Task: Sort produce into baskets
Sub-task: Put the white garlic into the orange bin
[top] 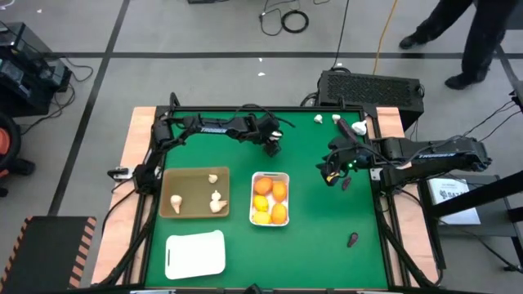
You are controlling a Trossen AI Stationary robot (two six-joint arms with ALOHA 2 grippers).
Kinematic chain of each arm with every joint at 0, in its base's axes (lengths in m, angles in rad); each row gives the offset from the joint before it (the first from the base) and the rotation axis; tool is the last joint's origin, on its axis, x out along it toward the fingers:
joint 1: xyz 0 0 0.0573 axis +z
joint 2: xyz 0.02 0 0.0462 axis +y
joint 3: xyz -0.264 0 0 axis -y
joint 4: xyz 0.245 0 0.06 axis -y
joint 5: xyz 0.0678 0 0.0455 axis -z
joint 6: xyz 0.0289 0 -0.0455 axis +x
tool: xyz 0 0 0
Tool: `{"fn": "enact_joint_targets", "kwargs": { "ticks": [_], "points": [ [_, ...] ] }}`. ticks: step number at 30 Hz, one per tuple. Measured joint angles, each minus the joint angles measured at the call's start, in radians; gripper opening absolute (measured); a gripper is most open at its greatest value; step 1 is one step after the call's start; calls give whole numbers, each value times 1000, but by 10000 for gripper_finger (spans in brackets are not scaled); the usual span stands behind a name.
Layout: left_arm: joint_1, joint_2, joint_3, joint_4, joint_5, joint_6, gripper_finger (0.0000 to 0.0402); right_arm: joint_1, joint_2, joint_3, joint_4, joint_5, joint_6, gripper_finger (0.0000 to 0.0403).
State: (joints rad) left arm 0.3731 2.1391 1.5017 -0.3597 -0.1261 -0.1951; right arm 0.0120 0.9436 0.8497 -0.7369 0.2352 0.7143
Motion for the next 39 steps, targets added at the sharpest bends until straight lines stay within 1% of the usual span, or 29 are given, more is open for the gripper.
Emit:
{"fn": "enact_joint_targets", "kwargs": {
  "ticks": [5,9,12,18,24,29,31,34,36,39],
  "points": [
    [9,0,0,-3,42,2,294,0,0,0,53,0,11,189],
    [13,0,0,-4,44,2,278,0,0,0,83,0,39,189],
    [14,0,0,-6,44,2,259,0,0,0,83,0,76,189],
    [30,0,0,-9,55,0,204,0,0,0,83,0,118,189],
    [50,-12,31,-47,74,21,134,0,0,0,83,0,138,189],
    [65,-61,85,-132,81,88,76,0,0,0,83,0,138,189],
    [70,-98,93,-173,113,109,54,0,0,0,82,1,138,189],
    [77,-162,95,-190,157,134,24,1,0,0,81,4,131,189],
    [82,-196,96,-195,171,150,8,0,0,0,80,6,118,189],
    [87,-218,96,-193,172,150,8,0,0,0,81,9,99,189]
  ]
}}
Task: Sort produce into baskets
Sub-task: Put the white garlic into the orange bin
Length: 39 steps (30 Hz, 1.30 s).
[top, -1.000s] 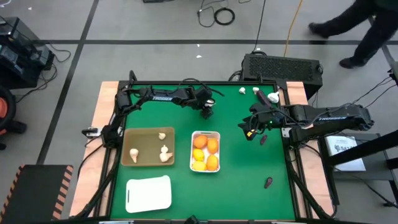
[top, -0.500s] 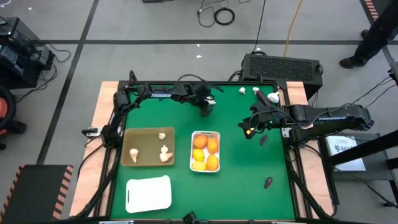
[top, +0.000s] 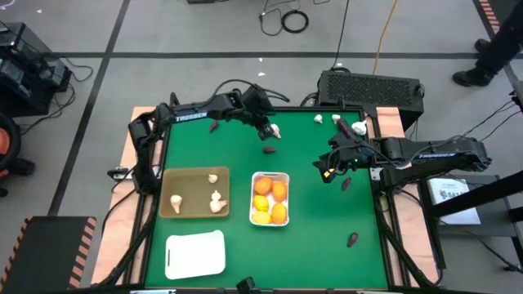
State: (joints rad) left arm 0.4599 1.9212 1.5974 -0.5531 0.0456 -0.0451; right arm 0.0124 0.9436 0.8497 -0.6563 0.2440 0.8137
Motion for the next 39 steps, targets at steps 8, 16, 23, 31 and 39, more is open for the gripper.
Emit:
{"fn": "enact_joint_targets", "kwargs": {
  "ticks": [8,16,23,31,39],
  "points": [
    [10,17,-2,-81,-22,-25,98,-40,54,0,50,8,6,189],
    [75,-149,-1,-219,-48,-14,170,-286,328,89,213,-94,-167,189],
    [182,-376,-98,-274,-109,27,176,-415,598,307,283,-131,-411,189],
    [281,-658,-412,-170,-92,-98,176,-573,856,598,-160,-143,-524,201],
    [269,-767,-560,-108,-79,-206,176,-848,840,660,-519,-92,-568,263]
  ]
}}
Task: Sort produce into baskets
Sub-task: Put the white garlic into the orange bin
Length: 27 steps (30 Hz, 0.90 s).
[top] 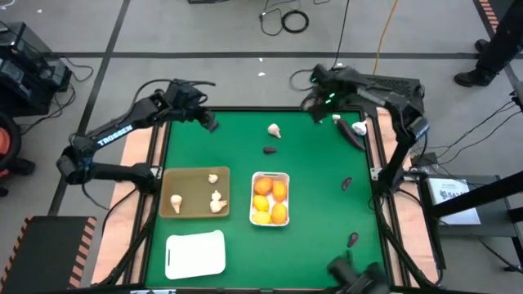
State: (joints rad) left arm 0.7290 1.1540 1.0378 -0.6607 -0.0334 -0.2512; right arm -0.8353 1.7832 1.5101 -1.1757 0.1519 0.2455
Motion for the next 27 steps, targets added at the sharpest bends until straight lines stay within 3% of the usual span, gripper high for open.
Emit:
{"fn": "enact_joint_targets", "kwargs": {
  "ticks": [4,11,22,27],
  "points": [
    [-12,-2,-21,0,3,-7,176,-136,-31,-28,-70,13,-26,289],
    [-23,-2,-21,66,3,-20,176,-239,-37,-52,-183,49,-144,304],
    [-23,-2,-21,121,3,-33,176,-230,42,-73,-187,81,-356,242],
    [-23,4,-21,183,6,-33,176,-177,128,-70,-261,238,-445,221]
  ]
}}
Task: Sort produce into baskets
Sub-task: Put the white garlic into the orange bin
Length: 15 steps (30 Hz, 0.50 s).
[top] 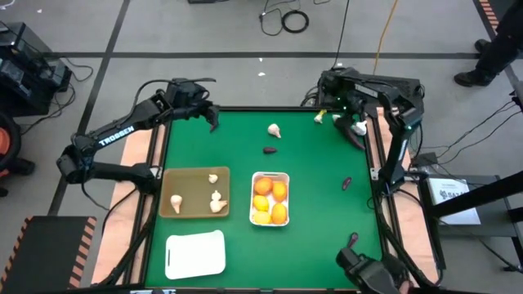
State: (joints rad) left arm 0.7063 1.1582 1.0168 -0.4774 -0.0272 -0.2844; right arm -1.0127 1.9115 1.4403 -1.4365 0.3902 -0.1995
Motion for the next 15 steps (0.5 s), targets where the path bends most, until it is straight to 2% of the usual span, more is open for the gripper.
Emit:
{"fn": "enact_joint_targets", "kwargs": {
  "ticks": [3,5,10,15],
  "points": [
    [0,1,0,15,13,-2,176,10,50,0,-22,139,16,218],
    [0,1,0,14,24,-3,176,6,71,0,-58,172,19,221],
    [0,1,0,-12,47,0,176,8,85,0,-67,153,8,241],
    [0,1,0,-31,48,2,176,-6,85,-7,-68,81,-114,253]
  ]
}}
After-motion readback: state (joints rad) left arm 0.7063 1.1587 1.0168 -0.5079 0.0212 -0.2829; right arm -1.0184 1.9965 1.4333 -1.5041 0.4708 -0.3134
